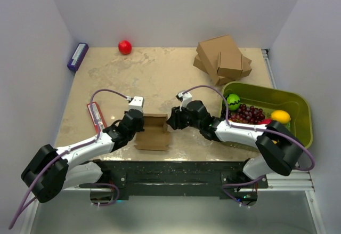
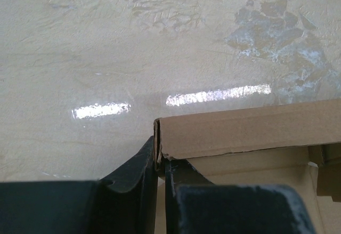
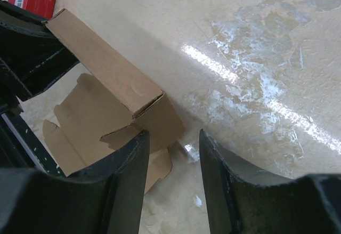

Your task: Fold the paper box

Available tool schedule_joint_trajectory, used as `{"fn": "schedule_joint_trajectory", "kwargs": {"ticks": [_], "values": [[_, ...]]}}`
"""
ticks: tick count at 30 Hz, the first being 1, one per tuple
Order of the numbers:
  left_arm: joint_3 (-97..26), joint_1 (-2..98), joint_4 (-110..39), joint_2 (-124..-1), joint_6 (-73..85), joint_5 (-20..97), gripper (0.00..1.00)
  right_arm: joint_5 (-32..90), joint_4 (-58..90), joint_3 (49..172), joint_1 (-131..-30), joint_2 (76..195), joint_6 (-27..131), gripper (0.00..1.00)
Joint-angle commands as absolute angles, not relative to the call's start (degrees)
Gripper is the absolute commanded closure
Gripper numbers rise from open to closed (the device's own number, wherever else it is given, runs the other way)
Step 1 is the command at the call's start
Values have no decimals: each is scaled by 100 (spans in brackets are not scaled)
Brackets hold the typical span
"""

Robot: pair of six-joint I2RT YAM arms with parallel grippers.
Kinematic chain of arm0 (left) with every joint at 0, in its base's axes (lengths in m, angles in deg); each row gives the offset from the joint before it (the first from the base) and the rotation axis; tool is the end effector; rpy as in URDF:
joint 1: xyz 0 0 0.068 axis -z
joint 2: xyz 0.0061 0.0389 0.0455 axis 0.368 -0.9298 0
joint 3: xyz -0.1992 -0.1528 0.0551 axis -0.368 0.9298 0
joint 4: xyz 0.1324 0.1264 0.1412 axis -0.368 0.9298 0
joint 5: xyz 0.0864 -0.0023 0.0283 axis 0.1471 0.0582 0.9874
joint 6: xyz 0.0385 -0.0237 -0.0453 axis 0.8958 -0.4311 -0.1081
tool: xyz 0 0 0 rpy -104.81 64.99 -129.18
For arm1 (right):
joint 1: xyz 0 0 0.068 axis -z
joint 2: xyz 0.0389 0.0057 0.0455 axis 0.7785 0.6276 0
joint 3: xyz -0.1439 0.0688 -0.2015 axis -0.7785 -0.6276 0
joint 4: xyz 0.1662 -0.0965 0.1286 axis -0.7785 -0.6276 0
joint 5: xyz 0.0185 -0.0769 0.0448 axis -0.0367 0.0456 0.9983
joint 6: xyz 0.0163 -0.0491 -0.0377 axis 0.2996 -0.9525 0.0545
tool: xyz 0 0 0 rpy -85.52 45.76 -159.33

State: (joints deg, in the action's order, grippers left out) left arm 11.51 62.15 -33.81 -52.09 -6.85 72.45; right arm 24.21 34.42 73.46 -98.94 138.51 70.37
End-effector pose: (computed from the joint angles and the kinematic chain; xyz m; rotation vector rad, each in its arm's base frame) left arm 0.1731 -0.1199 0.1742 0.0712 2.1756 -0.1428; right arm 0.1973 0.2212 0.1948 -0.4578 2.1043 0.8216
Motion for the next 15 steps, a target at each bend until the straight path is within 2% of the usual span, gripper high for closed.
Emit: {"fn": "schedule_joint_trajectory", "kwargs": {"ticks": [1, 15], "values": [[1224, 6228, -3671, -5043, -710, 7171, 100, 2683, 3944, 7267, -9894, 13903, 6823, 52], [1260, 6228, -3741, -5025, -666, 7092, 100, 2789, 4287, 7337, -9902, 14175, 6524, 50]]}}
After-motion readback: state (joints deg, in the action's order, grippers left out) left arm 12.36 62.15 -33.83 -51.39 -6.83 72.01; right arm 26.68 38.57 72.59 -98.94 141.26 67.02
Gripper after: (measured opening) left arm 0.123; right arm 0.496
